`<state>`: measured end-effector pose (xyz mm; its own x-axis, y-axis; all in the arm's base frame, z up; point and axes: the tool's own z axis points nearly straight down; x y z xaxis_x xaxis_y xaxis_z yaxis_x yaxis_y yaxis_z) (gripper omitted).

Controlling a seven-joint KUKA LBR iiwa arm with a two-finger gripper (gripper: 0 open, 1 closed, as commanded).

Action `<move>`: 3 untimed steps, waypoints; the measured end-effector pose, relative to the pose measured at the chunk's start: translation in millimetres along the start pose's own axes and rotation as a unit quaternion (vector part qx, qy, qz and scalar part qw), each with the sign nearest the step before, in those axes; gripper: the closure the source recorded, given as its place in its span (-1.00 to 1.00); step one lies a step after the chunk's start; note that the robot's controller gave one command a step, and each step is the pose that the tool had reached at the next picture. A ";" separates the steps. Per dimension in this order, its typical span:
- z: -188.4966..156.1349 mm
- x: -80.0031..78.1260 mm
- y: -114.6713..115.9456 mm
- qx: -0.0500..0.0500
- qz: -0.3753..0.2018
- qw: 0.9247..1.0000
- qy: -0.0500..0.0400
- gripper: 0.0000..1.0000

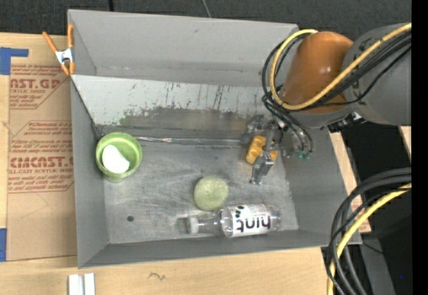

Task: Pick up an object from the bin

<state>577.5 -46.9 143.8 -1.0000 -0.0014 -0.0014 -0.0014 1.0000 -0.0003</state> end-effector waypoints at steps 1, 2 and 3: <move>28.8 17.2 37.3 0.001 -0.082 0.997 -0.003 -1.00; 21.1 41.3 88.5 -0.001 -0.140 0.990 -0.003 -1.00; 25.1 30.7 88.0 0.000 -0.188 0.982 0.000 -1.00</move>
Offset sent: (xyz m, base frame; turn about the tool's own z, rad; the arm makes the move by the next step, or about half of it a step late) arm -0.0430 0.0869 -0.0222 -0.2804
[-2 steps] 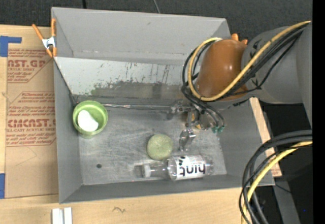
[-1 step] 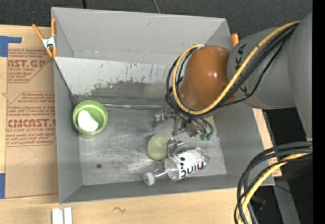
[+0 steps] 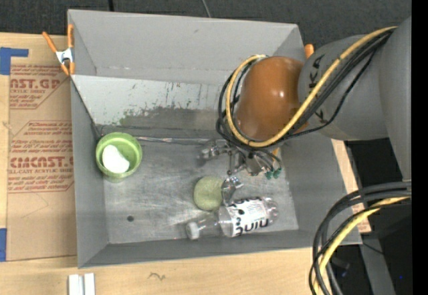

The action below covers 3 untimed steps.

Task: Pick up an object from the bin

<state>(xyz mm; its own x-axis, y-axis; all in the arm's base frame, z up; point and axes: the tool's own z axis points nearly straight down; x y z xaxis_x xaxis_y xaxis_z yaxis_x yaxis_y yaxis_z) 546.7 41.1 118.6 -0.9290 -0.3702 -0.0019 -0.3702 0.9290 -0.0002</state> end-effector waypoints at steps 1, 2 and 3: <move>44.6 17.3 -0.1 0.002 0.056 0.998 -0.008 -1.00; 46.3 13.4 -0.9 -0.001 0.029 1.000 0.006 1.00; 46.3 13.4 -0.9 -0.001 0.029 1.000 0.006 1.00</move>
Offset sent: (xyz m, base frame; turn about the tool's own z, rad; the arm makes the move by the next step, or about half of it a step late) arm -0.0111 -0.0067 -0.0486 0.0602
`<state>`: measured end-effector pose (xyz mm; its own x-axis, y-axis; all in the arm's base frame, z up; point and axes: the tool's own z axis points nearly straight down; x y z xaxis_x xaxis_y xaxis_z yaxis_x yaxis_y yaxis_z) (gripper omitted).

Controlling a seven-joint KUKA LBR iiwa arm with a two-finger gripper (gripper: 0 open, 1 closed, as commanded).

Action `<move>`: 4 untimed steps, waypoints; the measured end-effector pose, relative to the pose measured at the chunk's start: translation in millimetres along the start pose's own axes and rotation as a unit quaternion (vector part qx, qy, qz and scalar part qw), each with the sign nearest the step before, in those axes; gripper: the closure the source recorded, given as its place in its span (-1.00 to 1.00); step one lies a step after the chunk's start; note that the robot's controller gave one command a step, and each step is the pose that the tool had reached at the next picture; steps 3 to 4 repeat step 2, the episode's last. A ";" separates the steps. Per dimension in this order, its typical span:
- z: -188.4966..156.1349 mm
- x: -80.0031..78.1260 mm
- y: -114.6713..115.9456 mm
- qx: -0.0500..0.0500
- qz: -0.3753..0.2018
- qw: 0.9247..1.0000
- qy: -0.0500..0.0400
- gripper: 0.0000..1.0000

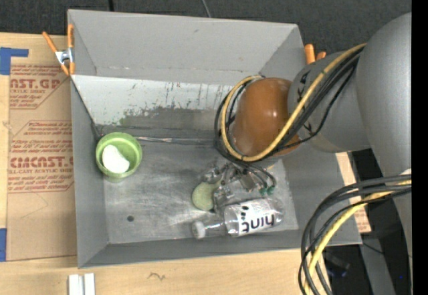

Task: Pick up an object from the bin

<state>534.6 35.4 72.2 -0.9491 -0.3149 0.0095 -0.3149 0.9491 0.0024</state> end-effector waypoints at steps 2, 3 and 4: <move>-4.7 -0.3 0.0 0.001 0.000 1.000 -0.004 1.00; -4.7 -0.3 0.0 0.001 0.000 1.000 -0.004 1.00; -4.7 -0.3 0.0 0.001 0.000 1.000 -0.004 1.00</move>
Offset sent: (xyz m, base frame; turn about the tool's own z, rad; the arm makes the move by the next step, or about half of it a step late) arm 0.0000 0.0000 0.0088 0.0000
